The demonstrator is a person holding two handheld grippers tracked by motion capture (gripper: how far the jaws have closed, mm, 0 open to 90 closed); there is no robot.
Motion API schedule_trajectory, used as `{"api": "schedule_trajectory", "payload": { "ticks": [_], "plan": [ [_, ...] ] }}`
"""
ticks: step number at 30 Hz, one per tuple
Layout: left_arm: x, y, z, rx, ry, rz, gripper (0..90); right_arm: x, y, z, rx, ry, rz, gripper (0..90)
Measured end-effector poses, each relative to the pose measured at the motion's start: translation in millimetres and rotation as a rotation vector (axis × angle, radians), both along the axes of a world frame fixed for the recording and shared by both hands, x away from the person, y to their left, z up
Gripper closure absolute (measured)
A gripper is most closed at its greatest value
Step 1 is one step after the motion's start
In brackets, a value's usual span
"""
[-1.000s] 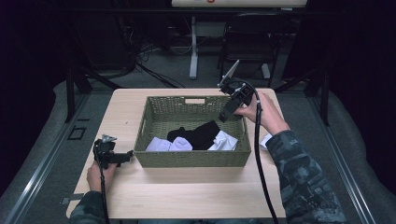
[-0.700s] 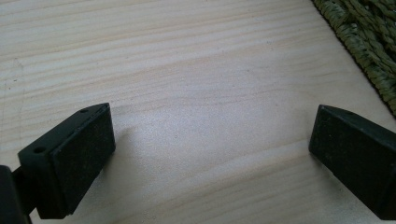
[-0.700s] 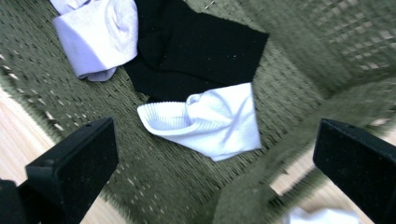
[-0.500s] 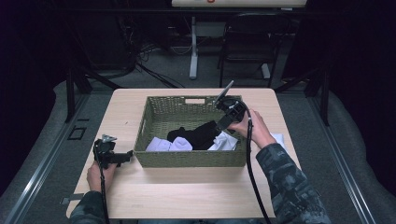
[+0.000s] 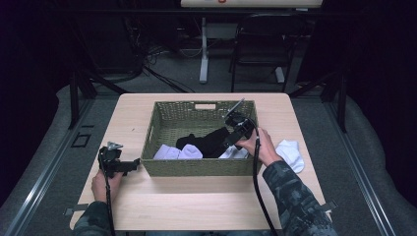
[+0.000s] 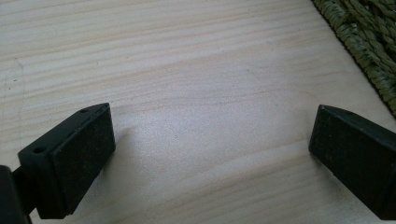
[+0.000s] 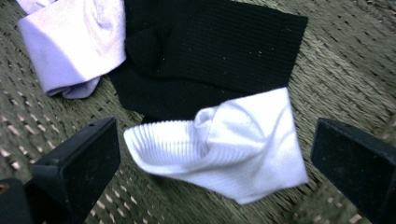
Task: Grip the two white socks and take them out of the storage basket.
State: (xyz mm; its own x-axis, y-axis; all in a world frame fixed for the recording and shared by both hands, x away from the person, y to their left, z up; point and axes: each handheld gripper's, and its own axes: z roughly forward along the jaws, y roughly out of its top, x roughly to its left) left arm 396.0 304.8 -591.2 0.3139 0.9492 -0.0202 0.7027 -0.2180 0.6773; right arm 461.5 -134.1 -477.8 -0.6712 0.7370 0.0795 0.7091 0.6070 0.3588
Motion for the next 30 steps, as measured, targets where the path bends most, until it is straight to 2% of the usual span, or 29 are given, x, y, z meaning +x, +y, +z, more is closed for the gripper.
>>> {"api": "schedule_trajectory", "payload": {
  "ticks": [1,3,7,9,10,11,13,15,16,17,19,20,23,27,28,29,30],
  "plan": [
    [0.0,0.0,0.0,0.0,0.0,-0.001,0.0,0.6,1.6,-3.3,0.019,-0.005,-0.013,1.0],
    [0.0,0.1,0.1,0.0,0.001,-0.001,0.0,0.7,3.9,-7.1,0.017,0.001,-0.022,1.1],
    [0.0,0.0,0.0,0.0,0.0,0.0,0.0,2.1,5.5,-13.0,-0.009,0.008,-0.017,2.3],
    [0.0,0.0,0.0,0.0,0.0,0.0,0.0,1.8,6.3,-14.7,-0.009,-0.005,-0.043,5.3],
    [0.0,0.1,0.0,0.0,0.0,-0.001,0.0,2.6,5.9,-14.2,-0.03,0.011,-0.037,6.8],
    [0.0,0.1,0.0,0.0,0.0,-0.001,0.0,2.6,5.9,-14.2,-0.03,0.011,-0.037,6.8],
    [0.0,0.0,0.0,0.0,0.0,-0.001,0.0,3.4,6.8,-15.4,-0.048,0.028,-0.035,13.3],
    [0.0,0.0,0.0,0.0,0.0,0.0,0.0,3.6,7.2,-16.9,-0.049,0.023,-0.037,14.0],
    [0.0,0.0,0.0,0.0,0.0,0.0,0.0,4.2,7.5,-17.3,-0.062,0.038,-0.036,14.3],
    [0.0,0.0,0.0,0.0,0.0,0.0,0.0,4.9,7.6,-19.0,-0.066,0.044,-0.042,18.6],
    [0.0,0.0,0.0,0.0,0.0,0.0,0.0,5.2,7.8,-20.1,-0.068,0.052,-0.045,20.7],
    [0.0,0.0,0.0,0.0,0.0,0.0,0.0,6.4,8.1,-20.4,-0.09,0.068,-0.038,25.8],
    [0.0,0.1,0.0,0.0,0.0,-0.001,0.0,7.0,9.0,-22.5,-0.095,0.076,-0.049,28.7],
    [0.0,0.0,0.0,0.0,0.0,0.0,0.0,8.6,10.0,-25.4,-0.111,0.084,-0.064,36.8],
    [0.0,0.1,0.0,0.0,0.0,-0.001,0.0,9.3,9.8,-25.2,-0.121,0.091,-0.058,40.9],
    [0.0,0.1,0.0,0.0,0.0,-0.001,0.0,9.1,10.0,-26.8,-0.12,0.084,-0.082,48.6],
    [0.0,0.0,0.0,0.0,-0.001,0.0,0.0,9.1,10.0,-26.8,-0.12,0.084,-0.082,48.6]
  ]
}}
